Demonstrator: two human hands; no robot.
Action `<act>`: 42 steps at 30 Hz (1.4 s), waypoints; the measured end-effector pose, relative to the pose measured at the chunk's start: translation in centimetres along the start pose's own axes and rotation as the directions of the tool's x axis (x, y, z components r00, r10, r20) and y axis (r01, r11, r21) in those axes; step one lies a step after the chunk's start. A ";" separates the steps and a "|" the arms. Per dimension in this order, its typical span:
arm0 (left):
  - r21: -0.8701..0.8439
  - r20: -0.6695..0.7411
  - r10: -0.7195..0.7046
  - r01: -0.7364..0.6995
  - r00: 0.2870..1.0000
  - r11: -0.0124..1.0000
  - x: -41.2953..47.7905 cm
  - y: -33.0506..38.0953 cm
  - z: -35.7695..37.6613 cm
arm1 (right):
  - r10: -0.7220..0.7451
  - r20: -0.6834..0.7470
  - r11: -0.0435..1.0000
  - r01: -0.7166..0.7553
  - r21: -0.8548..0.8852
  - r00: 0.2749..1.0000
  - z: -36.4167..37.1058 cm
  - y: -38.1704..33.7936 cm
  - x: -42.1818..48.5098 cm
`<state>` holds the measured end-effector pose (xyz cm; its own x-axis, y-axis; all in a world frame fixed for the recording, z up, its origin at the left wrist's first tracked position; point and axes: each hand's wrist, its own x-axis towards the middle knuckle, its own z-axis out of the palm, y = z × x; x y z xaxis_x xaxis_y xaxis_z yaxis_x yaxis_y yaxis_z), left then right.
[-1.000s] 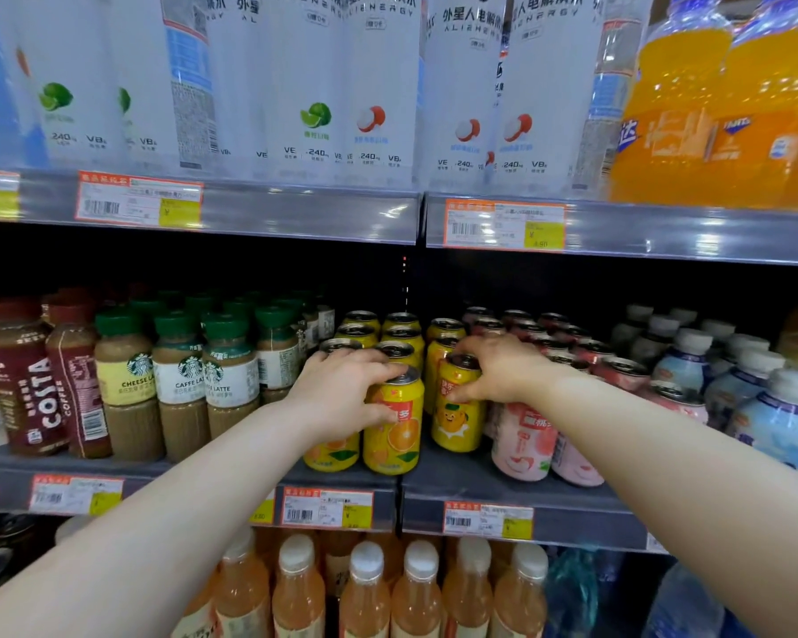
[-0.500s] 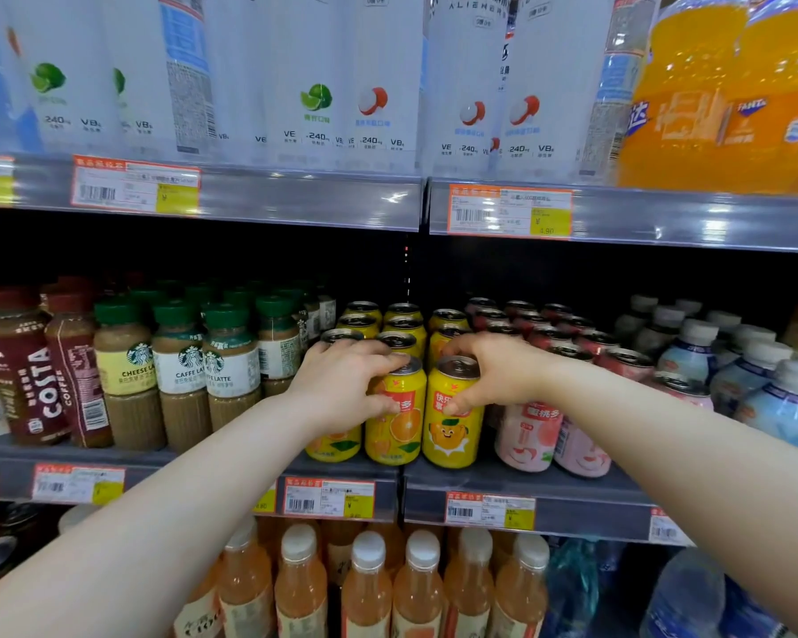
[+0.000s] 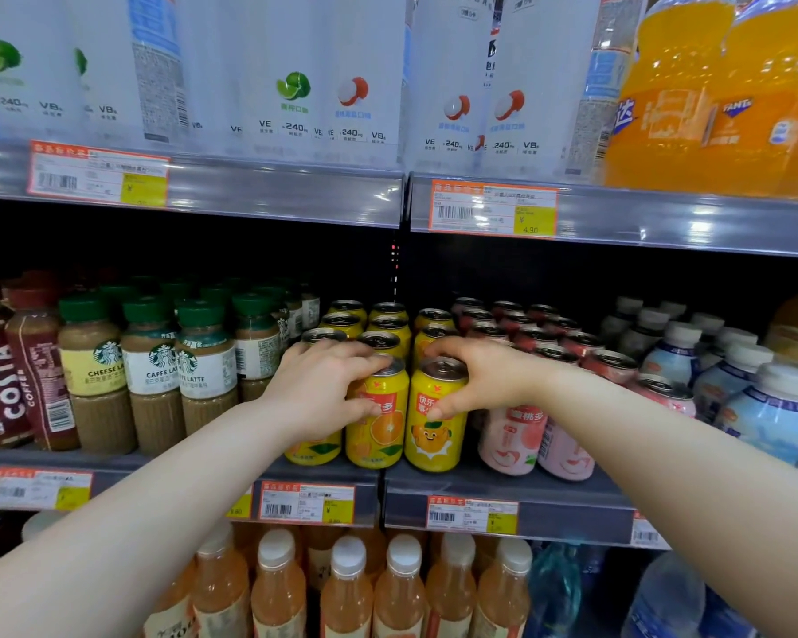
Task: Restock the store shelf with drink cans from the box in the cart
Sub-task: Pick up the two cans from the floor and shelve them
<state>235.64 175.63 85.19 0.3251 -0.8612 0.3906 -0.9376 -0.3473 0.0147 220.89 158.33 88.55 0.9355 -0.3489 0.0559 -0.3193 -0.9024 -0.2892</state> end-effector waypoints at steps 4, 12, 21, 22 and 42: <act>0.008 0.003 0.004 -0.004 1.000 1.000 0.0 0.0 0.0 | 0.021 -0.085 0.995 -0.013 0.098 0.996 -0.7 0.2 1.2; 0.008 0.022 0.006 -0.006 1.000 1.000 -0.3 0.1 -0.2 | 0.035 -0.169 0.997 -0.046 -0.061 0.985 -1.5 2.0 5.9; 0.012 0.026 0.001 -0.001 1.000 1.000 -0.1 -0.1 0.0 | 0.035 -0.085 0.997 -0.040 -0.058 0.996 -1.1 3.2 8.5; 0.011 0.026 -0.001 0.000 1.000 1.000 -0.2 -0.1 0.0 | 0.039 -0.080 0.997 -0.044 -0.062 0.996 -1.1 3.4 8.6; 0.002 0.003 0.001 -0.001 1.000 1.000 -0.3 -0.2 0.2 | 0.043 0.002 0.999 -0.043 -0.020 0.999 -2.1 3.1 6.7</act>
<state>235.71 175.90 84.90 0.3247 -0.8627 0.3878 -0.9377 -0.3471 0.0130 225.84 152.70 90.00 0.9213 -0.3866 0.0412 -0.3620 -0.8917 -0.2717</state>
